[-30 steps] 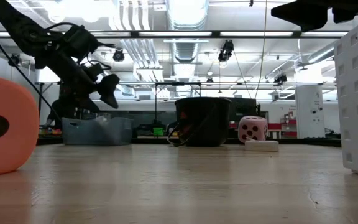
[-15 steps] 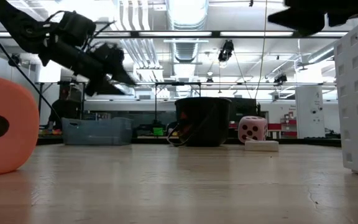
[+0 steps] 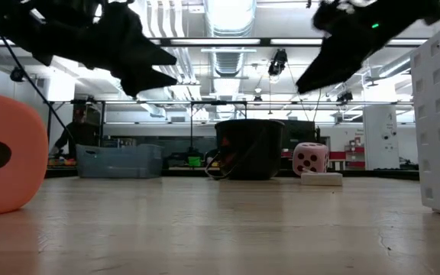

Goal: Pick & Place Toys
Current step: Put the yellow deck of cards into the black bin

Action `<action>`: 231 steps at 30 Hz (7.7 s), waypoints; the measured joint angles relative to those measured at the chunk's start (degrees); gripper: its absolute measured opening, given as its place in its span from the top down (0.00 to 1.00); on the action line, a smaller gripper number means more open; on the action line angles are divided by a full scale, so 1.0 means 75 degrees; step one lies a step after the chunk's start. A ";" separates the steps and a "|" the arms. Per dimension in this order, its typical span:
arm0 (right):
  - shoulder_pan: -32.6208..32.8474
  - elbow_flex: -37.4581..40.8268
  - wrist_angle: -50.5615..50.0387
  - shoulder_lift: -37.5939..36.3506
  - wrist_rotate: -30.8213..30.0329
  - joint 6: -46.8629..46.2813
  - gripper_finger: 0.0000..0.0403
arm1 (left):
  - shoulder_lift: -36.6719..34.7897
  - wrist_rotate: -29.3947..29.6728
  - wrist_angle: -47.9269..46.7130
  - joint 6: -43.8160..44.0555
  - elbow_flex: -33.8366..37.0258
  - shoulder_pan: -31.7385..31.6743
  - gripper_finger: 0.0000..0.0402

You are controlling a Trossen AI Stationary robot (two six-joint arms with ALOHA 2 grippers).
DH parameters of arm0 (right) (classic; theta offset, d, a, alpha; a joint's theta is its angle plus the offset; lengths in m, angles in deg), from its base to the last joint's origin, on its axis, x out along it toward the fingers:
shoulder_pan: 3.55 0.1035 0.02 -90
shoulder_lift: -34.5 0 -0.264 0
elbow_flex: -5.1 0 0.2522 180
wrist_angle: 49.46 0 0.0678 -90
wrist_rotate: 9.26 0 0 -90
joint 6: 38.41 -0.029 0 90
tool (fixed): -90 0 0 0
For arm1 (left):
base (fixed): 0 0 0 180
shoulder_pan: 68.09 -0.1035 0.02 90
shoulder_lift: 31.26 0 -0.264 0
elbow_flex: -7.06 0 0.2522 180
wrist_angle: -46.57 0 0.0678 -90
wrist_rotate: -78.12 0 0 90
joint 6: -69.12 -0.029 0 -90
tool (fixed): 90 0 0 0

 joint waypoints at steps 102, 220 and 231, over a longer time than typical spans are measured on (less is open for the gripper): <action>-0.0892 -0.7166 -0.4233 0.7697 0.3504 0.2173 0.96 | -0.0976 0.2641 -0.2718 0.0297 0.0003 0.0687 0.17; 0.0482 0.1452 0.2404 -0.0946 0.2136 0.1400 0.10 | 0.7215 0.1097 -0.7853 0.2464 -0.7187 0.0938 0.78; 0.0482 0.1462 0.2406 -0.0946 0.2136 0.1391 0.10 | 0.6764 0.1618 -0.8567 0.2169 -0.6985 0.1162 0.85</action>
